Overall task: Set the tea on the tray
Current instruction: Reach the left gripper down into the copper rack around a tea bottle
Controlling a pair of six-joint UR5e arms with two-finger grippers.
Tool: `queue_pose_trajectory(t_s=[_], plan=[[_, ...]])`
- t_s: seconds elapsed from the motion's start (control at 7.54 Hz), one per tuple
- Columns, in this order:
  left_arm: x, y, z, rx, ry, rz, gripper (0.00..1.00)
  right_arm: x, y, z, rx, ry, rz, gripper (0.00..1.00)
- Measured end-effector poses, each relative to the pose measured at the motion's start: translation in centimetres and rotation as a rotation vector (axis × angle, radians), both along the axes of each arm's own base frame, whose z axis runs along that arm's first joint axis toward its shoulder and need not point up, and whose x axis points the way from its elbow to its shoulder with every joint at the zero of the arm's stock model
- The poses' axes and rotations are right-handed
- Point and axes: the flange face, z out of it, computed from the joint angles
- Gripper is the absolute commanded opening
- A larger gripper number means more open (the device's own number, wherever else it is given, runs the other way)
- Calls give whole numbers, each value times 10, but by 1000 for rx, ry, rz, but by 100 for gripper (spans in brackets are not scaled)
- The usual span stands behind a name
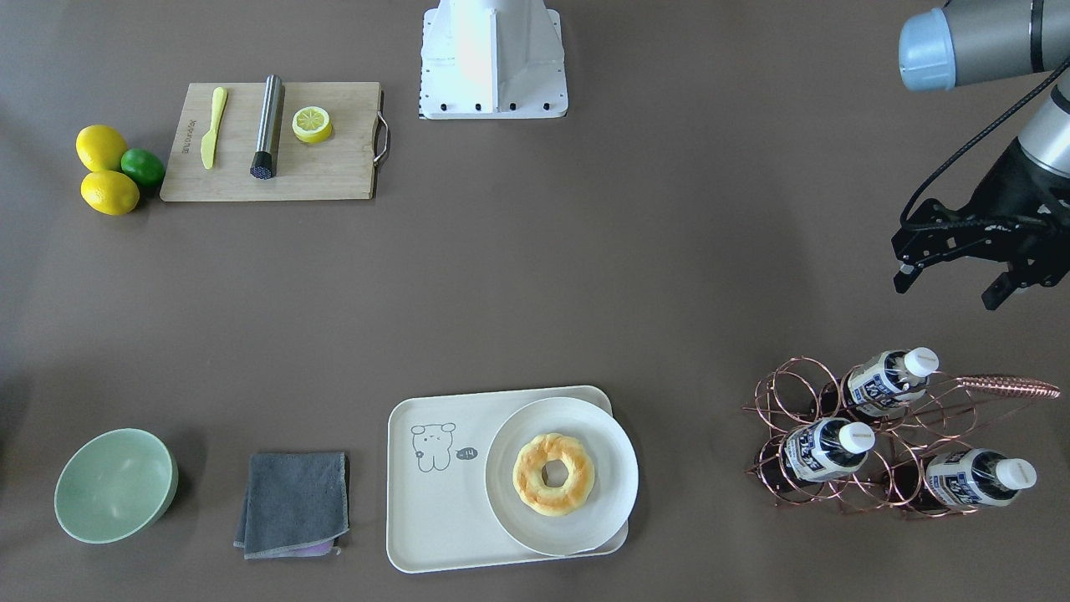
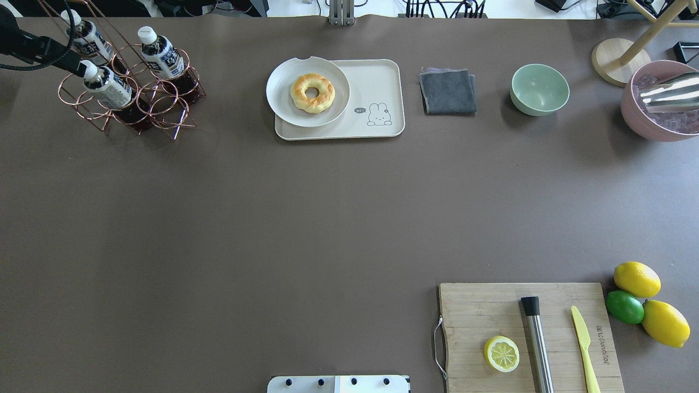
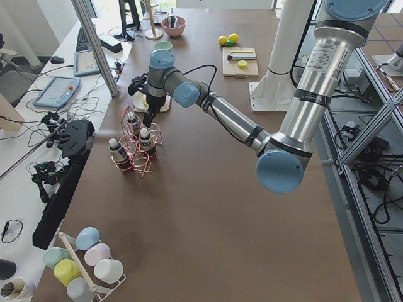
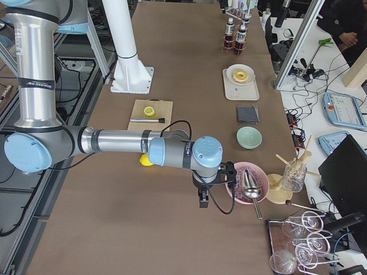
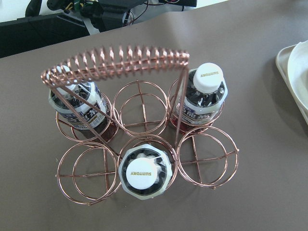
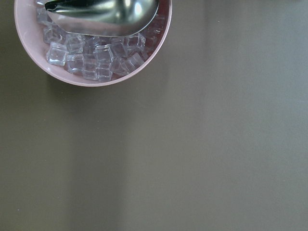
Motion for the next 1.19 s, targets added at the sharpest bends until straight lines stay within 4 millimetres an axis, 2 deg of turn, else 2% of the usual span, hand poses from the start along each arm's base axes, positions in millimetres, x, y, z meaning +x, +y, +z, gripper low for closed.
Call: queue_pose_trajectory(t_s=[0.27,0.66,0.8,1.06,1.19], plan=[[10,-16,30,-10,-8,-18,98,1,1,0,-1,-2,3,100],[35,-27,38,-61,33,-66,94,1,0,0,0,-3,4,100],[39,-31,42,-62,41,-73,84,1,0,-1,0,-3,4,100],[45,-40,49,-55,48,-75,70,1,-1,-2,3,-4,4,100],[46,-43,51,-51,49,-73,68,1,-1,-3,5,-3,4,100]])
